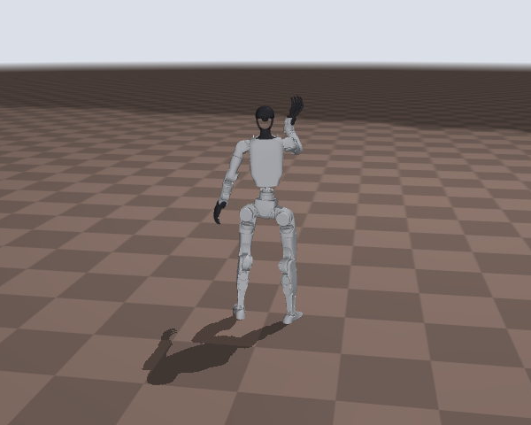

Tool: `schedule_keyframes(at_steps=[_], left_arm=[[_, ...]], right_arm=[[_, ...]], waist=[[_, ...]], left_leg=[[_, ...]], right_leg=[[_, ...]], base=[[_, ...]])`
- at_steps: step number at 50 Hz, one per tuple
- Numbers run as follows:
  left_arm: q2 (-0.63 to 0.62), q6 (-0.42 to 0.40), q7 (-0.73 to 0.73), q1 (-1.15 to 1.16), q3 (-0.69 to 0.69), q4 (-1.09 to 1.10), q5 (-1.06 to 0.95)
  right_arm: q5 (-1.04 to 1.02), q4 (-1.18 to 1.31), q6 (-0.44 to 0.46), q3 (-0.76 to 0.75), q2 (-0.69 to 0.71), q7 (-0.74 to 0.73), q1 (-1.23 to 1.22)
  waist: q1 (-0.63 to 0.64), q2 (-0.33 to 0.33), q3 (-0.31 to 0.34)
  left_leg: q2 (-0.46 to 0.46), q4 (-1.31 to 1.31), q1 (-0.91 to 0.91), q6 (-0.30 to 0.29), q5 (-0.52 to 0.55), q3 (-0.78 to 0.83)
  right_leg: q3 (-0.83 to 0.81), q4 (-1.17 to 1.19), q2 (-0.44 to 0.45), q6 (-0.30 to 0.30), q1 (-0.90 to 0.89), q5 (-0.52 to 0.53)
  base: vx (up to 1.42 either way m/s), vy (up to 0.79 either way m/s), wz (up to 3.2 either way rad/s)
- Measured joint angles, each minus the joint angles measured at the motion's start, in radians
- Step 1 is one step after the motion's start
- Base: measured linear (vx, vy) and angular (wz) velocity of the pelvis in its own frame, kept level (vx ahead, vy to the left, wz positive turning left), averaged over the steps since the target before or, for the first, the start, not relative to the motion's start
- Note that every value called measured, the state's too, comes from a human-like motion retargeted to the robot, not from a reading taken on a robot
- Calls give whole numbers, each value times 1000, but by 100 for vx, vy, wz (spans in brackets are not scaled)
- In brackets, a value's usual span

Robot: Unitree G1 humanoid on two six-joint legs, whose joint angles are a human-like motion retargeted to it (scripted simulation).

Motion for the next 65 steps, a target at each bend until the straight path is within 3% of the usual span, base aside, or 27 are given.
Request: schedule_keyframes(at_steps=[8,13,16,20,25,28,30,35,42,45,48,52,57,60,65], left_arm=[[1,11,-74,26,41,-13,2],[-12,18,-96,31,58,-4,4],[-16,21,-84,29,51,3,12],[-13,22,-51,28,28,7,11],[-5,35,33,11,-4,3,-40],[-5,32,48,11,0,-4,-50],[-7,35,38,11,12,-7,-46],[-7,36,-18,24,47,-17,-36],[1,18,-104,45,51,-18,-18],[-9,21,-109,46,56,-7,-8],[-17,23,-88,42,59,3,1],[-17,24,-41,42,41,-2,-9],[-1,32,29,27,-1,-9,-47],[3,33,32,26,2,-15,-43],[-2,33,0,30,46,-21,-38]], right_arm=[[-68,-580,39,84,-29,348,-220],[-64,-679,101,47,7,478,-244],[-89,-549,82,-2,23,378,-153],[-143,-241,78,-28,8,128,-63],[35,83,76,39,2,-244,-71],[65,117,49,70,-13,-310,-86],[34,55,50,82,-31,-265,-100],[-80,-252,99,77,-67,34,-176],[47,-637,83,111,-33,487,-289],[68,-629,99,61,-22,539,-245],[43,-496,75,-1,-23,433,-127],[-2,-207,74,-24,-38,167,-13],[176,122,44,26,-30,-174,-22],[202,127,34,56,-42,-194,-41],[68,-205,43,44,-61,40,-106]], waist=[[-2,9,1],[-5,17,5],[-9,18,7],[-17,19,4],[-25,18,-5],[-24,19,-13],[-22,20,-15],[-18,21,-19],[-23,15,-23],[-26,15,-24],[-23,12,-22],[-18,9,-23],[-15,6,-23],[-11,6,-25],[-10,9,-21]], left_leg=[[-9,2,-25,1,5,-24],[-12,6,-24,7,1,-30],[-13,7,-16,10,-2,-29],[-11,7,-3,7,-6,-26],[-5,5,8,-5,-8,-24],[-4,4,9,-7,-8,-26],[-7,4,8,-4,-9,-30],[-11,7,0,2,-10,-43],[-13,14,-9,8,-13,-54],[-12,16,-6,11,-15,-52],[-10,15,5,12,-18,-45],[-7,10,22,9,-20,-29],[-3,4,33,-3,-20,-14],[-1,3,30,-4,-18,-11],[-7,5,15,5,-16,-27]], right_leg=[[-21,-6,-9,0,-6,0],[-25,-3,-15,0,-2,-5],[-25,0,-17,0,5,-8],[-24,5,-16,0,15,-11],[-28,6,-11,0,24,-13],[-31,3,-9,0,27,-12],[-35,3,-12,0,29,-14],[-45,3,-17,-3,30,-17],[-55,2,-20,-1,31,-20],[-53,4,-20,-3,33,-22],[-47,7,-18,-4,38,-25],[-33,11,-15,-4,42,-26],[-22,9,-8,0,43,-24],[-21,5,-5,0,39,-20],[-32,4,-13,-2,34,-21]], base=[[0,0,5],[0,0,0],[0,0,0],[0,0,0],[0,0,0],[0,0,0],[0,0,0],[0,0,0],[0,0,0],[0,0,0],[0,0,0],[1,0,-13],[0,0,0],[0,0,0],[0,0,0]])
